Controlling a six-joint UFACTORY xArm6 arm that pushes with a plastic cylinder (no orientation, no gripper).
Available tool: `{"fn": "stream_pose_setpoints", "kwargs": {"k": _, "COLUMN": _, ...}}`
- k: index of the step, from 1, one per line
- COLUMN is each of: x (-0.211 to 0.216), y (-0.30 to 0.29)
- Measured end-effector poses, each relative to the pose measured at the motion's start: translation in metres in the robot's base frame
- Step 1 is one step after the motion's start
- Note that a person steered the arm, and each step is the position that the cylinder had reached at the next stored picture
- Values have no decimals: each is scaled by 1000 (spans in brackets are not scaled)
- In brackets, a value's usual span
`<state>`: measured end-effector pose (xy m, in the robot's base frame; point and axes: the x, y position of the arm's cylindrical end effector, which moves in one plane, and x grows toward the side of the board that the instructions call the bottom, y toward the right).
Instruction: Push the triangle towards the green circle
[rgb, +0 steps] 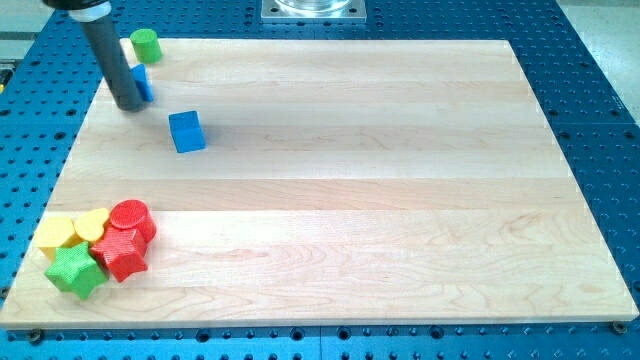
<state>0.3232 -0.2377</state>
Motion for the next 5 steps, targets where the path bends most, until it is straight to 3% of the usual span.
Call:
{"fn": "stream_pose_setpoints", "kwargs": {"k": 1, "x": -1, "y": 24}}
{"fn": "stream_pose_setpoints", "kwargs": {"k": 3, "x": -1, "y": -18}}
{"fn": "stream_pose_setpoints", "kwargs": {"k": 5, "x": -43, "y": -40}}
